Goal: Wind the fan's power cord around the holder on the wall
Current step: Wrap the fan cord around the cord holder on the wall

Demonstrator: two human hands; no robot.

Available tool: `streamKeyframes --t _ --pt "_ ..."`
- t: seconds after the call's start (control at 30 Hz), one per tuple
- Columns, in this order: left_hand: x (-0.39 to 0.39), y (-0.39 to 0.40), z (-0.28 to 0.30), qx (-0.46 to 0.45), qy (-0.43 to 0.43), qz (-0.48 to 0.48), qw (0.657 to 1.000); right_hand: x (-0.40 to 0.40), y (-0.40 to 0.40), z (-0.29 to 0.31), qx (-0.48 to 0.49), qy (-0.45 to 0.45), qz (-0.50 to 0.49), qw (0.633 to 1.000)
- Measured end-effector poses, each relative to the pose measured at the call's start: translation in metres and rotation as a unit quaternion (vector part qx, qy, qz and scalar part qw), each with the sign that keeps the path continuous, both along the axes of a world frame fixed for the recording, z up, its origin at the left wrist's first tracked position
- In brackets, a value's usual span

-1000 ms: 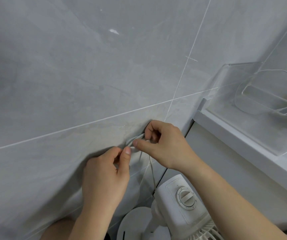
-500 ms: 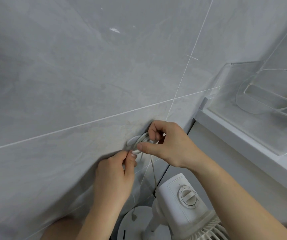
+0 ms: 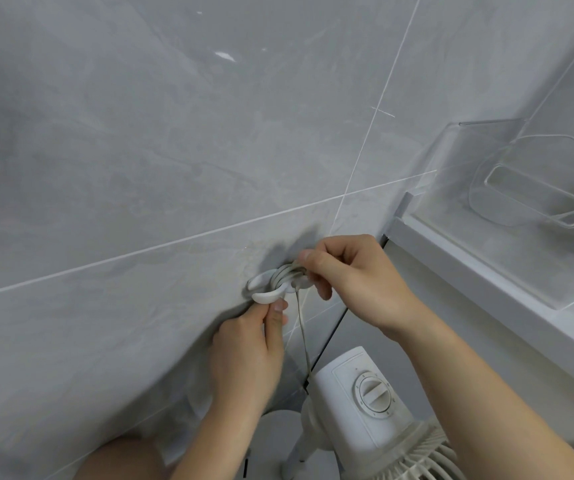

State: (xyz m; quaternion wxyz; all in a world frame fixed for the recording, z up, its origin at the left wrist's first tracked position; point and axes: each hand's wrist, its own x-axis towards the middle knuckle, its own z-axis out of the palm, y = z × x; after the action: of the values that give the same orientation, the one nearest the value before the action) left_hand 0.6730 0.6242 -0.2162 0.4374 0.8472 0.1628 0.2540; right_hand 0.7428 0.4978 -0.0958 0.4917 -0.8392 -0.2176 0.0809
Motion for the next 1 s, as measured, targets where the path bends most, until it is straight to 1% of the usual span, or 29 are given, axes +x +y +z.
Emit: streamKeyframes --t 0.07,0.17,0.27,0.37,0.6,0.87,1.0 --pt "0.003 -0.001 -0.002 -0.013 -0.001 -0.006 1.0 0.002 -0.004 0.0 -0.052 0.021 -0.004 0.998" --pt "0.005 -0.002 -0.002 -0.054 -0.008 -0.021 0.998 0.005 -0.008 -0.005 -0.16 0.083 0.012 0.984" --pt "0.006 -0.003 -0.003 -0.107 -0.024 -0.037 0.993 0.01 -0.013 -0.011 -0.215 0.136 0.004 0.967" --pt "0.006 -0.003 -0.004 -0.114 -0.038 -0.042 0.992 0.01 -0.013 -0.018 -0.282 0.149 0.051 0.947" --pt "0.006 -0.003 -0.006 -0.152 -0.031 -0.067 0.986 0.009 -0.005 -0.033 -0.266 0.149 0.108 0.946" --pt "0.004 -0.004 -0.007 -0.155 -0.035 -0.084 0.984 0.015 -0.014 -0.035 -0.26 0.154 0.119 0.946" --pt "0.004 0.0 -0.004 -0.139 -0.022 -0.088 0.986 0.019 -0.016 -0.032 -0.253 0.187 0.109 0.943"
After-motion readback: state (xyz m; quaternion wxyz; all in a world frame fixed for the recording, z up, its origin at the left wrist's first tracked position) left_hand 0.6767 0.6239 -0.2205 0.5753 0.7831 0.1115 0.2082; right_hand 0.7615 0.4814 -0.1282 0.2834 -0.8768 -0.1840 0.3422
